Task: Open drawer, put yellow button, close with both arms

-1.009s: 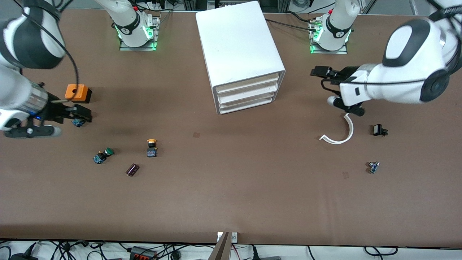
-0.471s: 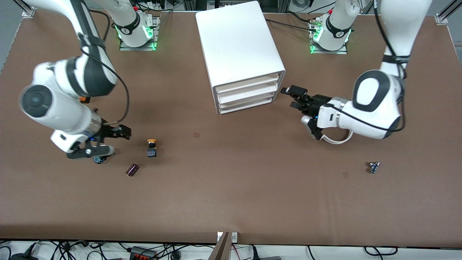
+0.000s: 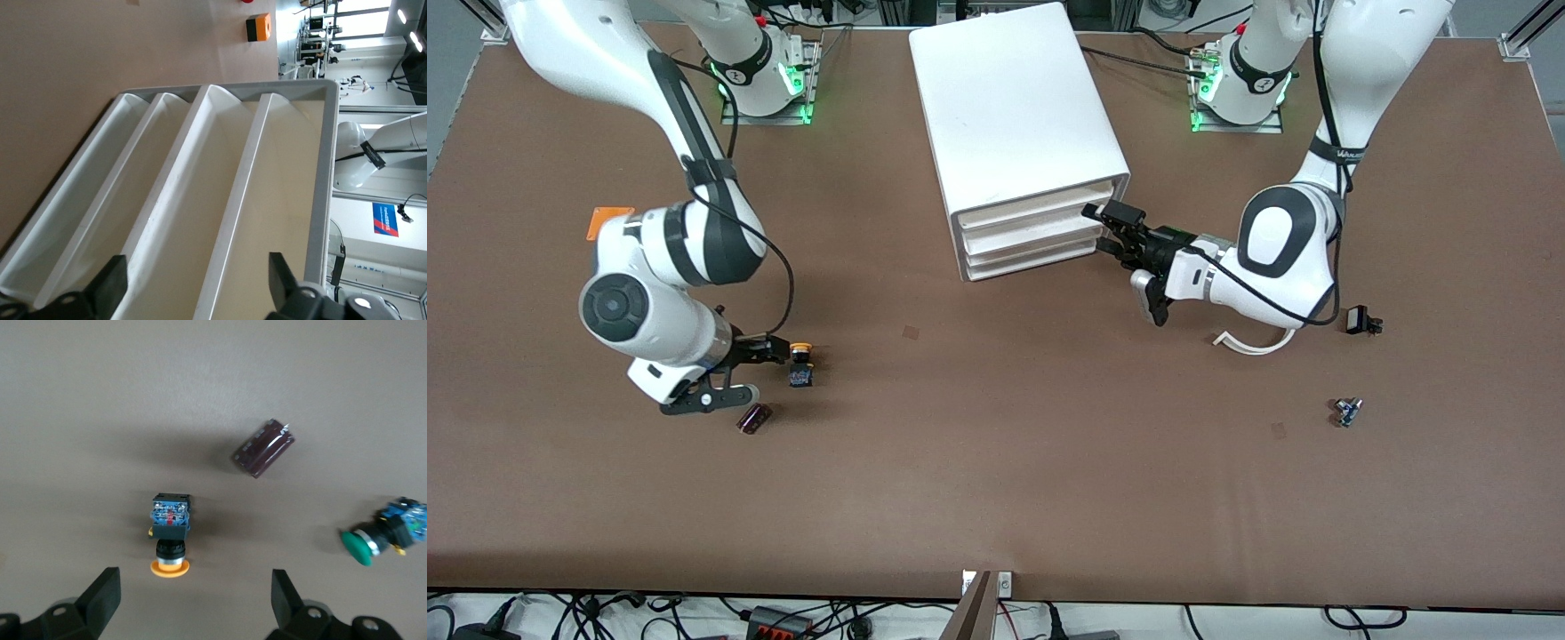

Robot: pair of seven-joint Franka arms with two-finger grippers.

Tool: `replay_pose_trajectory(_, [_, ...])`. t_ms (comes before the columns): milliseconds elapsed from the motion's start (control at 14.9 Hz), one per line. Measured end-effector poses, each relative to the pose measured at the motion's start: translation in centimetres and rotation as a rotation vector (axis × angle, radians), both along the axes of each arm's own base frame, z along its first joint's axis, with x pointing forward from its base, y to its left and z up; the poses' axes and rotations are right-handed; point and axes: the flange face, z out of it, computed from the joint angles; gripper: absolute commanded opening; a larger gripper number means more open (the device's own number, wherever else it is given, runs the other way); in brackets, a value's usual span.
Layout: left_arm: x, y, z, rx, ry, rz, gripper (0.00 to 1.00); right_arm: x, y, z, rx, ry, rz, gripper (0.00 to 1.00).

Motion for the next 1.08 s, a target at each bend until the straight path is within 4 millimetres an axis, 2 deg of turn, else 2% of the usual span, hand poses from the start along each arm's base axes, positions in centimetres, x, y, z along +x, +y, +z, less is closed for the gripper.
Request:
replay_pose_trajectory(202, [-1.2, -1.1, -0.6, -0.038, -0.016, -0.035, 0.64, -0.4, 1.2, -2.9, -0.009, 0.034, 0.015, 1.00])
replay_pose_trajectory(336, [-2.2, -1.6, -1.4, -0.077, -0.026, -0.052, 0.52, -0.6, 1.7, -4.5, -0.013, 0.048, 0.020, 1.00])
replay_pose_trajectory(471, [-3.0, -2.0, -2.3, -0.105, -0.048, -0.060, 0.26, -0.8, 1.9, -6.3, -0.016, 0.059, 0.022, 1.00])
replay_pose_trajectory(605, [-3.3, -2.0, -2.7, -0.119, -0.061, -0.071, 0.07, -0.9, 2.1, -7.9, -0.019, 0.068, 0.026, 1.00])
replay_pose_trajectory(740, [-3.4, -2.2, -2.3, -0.139, -0.061, -0.072, 0.02, -1.1, 2.4, -9.0, -0.021, 0.073, 0.032, 1.00])
replay_pose_trajectory(1009, [-3.2, -2.2, -2.0, -0.153, -0.082, -0.078, 0.02, -1.4, 3.3, -9.8, -0.022, 0.076, 0.045, 1.00])
replay_pose_trajectory(1076, [-2.9, -2.2, -1.9, -0.151, -0.085, -0.075, 0.02, -1.4, 3.4, -9.9, -0.023, 0.076, 0.046, 0.96])
